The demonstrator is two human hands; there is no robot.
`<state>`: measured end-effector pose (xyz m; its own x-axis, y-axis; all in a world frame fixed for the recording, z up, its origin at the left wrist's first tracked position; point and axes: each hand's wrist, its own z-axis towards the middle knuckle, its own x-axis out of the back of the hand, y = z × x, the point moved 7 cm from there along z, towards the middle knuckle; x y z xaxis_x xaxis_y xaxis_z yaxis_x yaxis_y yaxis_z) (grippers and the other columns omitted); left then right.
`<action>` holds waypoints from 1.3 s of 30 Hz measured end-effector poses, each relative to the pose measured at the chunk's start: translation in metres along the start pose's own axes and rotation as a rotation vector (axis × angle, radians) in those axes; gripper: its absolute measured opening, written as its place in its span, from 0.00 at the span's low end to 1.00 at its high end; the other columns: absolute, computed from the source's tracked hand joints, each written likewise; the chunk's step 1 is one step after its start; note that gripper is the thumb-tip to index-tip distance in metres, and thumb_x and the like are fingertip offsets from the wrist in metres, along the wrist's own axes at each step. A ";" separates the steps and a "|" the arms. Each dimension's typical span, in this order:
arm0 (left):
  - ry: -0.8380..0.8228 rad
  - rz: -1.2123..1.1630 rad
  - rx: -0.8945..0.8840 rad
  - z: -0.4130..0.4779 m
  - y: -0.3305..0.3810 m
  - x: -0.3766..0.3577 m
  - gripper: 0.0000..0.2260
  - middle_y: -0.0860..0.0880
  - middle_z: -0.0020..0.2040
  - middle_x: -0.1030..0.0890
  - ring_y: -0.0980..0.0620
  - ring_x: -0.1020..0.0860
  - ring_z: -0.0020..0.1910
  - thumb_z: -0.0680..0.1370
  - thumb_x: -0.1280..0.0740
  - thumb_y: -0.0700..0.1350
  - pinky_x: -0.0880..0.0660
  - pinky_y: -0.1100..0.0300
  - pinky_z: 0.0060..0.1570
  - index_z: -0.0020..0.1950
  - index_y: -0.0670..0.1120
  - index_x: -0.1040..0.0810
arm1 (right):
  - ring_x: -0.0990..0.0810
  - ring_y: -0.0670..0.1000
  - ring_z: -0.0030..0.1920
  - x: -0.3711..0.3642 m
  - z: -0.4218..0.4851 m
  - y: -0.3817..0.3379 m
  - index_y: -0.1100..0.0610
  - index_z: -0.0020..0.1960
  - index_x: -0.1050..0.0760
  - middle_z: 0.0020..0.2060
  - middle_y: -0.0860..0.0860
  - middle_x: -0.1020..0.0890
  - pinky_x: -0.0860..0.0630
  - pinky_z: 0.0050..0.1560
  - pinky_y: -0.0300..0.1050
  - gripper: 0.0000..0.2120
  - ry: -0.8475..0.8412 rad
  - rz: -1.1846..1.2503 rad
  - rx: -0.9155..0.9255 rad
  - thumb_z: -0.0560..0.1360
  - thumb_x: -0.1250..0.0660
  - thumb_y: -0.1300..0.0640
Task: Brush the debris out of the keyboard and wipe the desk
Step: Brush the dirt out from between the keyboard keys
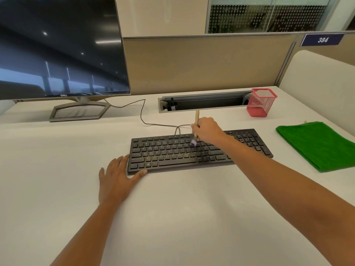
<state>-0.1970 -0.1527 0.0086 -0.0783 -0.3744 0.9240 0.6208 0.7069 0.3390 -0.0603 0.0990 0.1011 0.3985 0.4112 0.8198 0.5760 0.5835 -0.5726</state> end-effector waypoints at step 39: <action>0.004 -0.005 -0.006 0.000 -0.002 -0.001 0.46 0.52 0.72 0.34 0.52 0.41 0.74 0.62 0.56 0.77 0.48 0.44 0.72 0.74 0.53 0.38 | 0.21 0.48 0.38 -0.003 -0.001 -0.005 0.64 0.53 0.23 0.44 0.55 0.21 0.25 0.32 0.30 0.15 -0.138 0.191 0.087 0.80 0.42 0.53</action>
<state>-0.1982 -0.1535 0.0067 -0.0786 -0.3801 0.9216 0.6251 0.7014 0.3425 -0.0633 0.0938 0.1018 0.3891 0.6082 0.6919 0.4340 0.5415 -0.7200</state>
